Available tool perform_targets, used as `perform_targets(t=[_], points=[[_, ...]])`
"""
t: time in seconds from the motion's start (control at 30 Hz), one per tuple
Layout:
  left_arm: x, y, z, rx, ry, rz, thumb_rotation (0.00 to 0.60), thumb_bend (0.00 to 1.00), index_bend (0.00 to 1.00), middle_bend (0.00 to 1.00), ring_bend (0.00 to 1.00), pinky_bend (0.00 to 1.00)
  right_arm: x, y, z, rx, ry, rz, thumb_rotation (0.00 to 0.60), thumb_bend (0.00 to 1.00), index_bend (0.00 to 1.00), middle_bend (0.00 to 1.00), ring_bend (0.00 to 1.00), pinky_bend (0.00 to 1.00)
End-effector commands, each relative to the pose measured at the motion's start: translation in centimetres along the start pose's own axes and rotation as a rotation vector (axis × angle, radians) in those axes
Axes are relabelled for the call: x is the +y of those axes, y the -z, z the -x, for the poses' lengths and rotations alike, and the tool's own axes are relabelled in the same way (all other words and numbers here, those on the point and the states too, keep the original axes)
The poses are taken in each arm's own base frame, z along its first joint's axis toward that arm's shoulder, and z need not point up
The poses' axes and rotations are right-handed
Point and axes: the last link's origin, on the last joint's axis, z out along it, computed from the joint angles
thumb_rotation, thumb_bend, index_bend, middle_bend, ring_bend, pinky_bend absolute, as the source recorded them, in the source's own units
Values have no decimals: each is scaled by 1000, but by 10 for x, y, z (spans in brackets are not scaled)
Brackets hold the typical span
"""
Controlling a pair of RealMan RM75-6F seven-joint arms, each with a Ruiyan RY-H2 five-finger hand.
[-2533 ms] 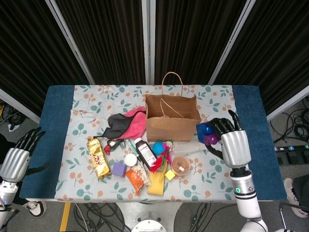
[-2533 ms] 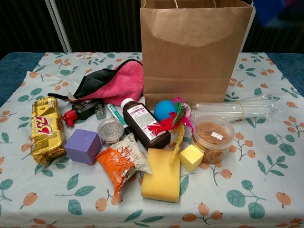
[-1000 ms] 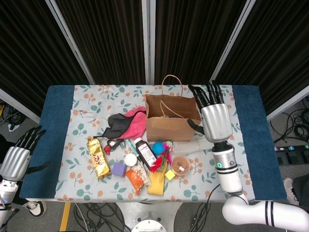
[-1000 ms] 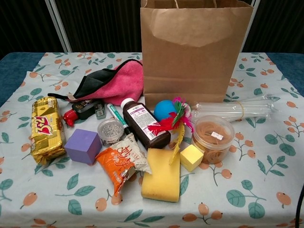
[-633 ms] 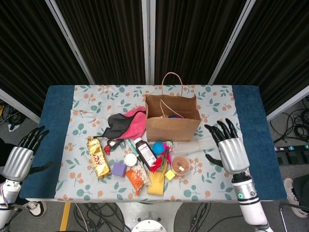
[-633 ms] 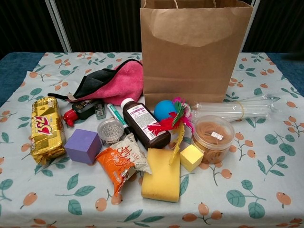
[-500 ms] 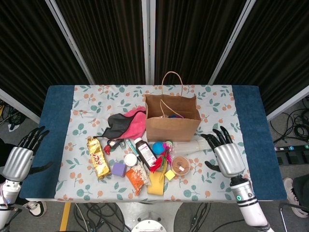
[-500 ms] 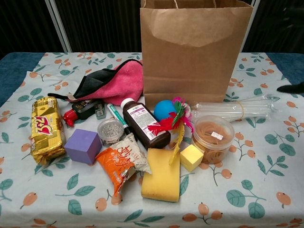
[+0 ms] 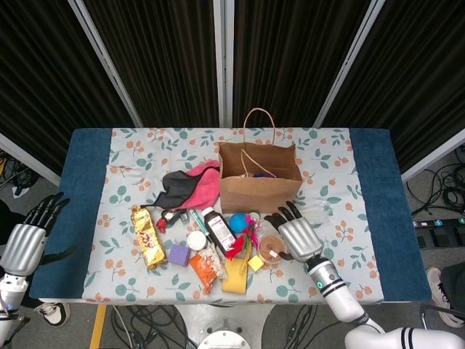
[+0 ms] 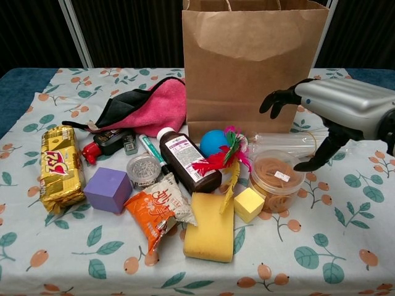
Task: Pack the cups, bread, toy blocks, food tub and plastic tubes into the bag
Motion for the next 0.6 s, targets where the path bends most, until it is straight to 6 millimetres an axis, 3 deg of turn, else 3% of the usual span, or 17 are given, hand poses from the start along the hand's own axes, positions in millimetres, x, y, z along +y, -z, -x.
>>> perform_targets(t=[0.03, 0.37, 0.6], points=[[-1, 0, 0, 2, 2, -1, 600, 31, 132, 155, 84, 203, -9, -3, 5, -32, 8, -14, 600, 0, 209, 234, 120, 0], [-5, 1, -4, 8, 11, -7, 600, 30, 133, 155, 84, 204, -12, 6, 21, -106, 51, -10, 600, 0, 208, 248, 120, 0], [-6, -1, -3, 13, 24, -13, 600, 31, 132, 155, 84, 203, -16, 11, 11, -94, 67, -25, 600, 0, 208, 252, 120, 0]])
